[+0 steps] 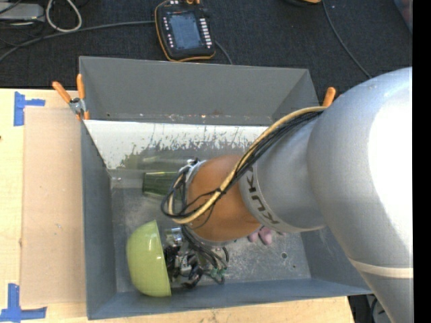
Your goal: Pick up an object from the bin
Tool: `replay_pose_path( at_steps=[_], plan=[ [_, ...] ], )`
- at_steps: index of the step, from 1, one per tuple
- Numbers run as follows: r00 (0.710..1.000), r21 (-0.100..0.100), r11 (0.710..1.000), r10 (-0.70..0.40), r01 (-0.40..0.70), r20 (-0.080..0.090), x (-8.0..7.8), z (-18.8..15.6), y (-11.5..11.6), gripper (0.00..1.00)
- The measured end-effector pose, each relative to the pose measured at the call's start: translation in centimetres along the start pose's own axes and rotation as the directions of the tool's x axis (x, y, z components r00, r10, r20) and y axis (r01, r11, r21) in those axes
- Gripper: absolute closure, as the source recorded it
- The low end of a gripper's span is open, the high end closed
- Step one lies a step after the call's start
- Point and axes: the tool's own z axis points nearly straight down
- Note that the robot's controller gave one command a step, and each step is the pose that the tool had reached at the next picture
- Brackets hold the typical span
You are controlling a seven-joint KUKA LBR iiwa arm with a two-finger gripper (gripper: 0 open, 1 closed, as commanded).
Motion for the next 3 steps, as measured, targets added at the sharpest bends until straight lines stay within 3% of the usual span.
replay_pose_path(
  at_steps=[1,2,3],
  plan=[
    [1.0,0.002,1.0,0.002,-0.002,-0.009,0.2,-1.4,-0.1,1.0],
    [1.0,0.001,1.0,0.002,-0.002,-0.006,0.1,-4.7,0.0,1.0],
    [1.0,0.002,1.0,0.004,-0.004,-0.015,0.2,-8.9,0.0,1.0]
  ],
)
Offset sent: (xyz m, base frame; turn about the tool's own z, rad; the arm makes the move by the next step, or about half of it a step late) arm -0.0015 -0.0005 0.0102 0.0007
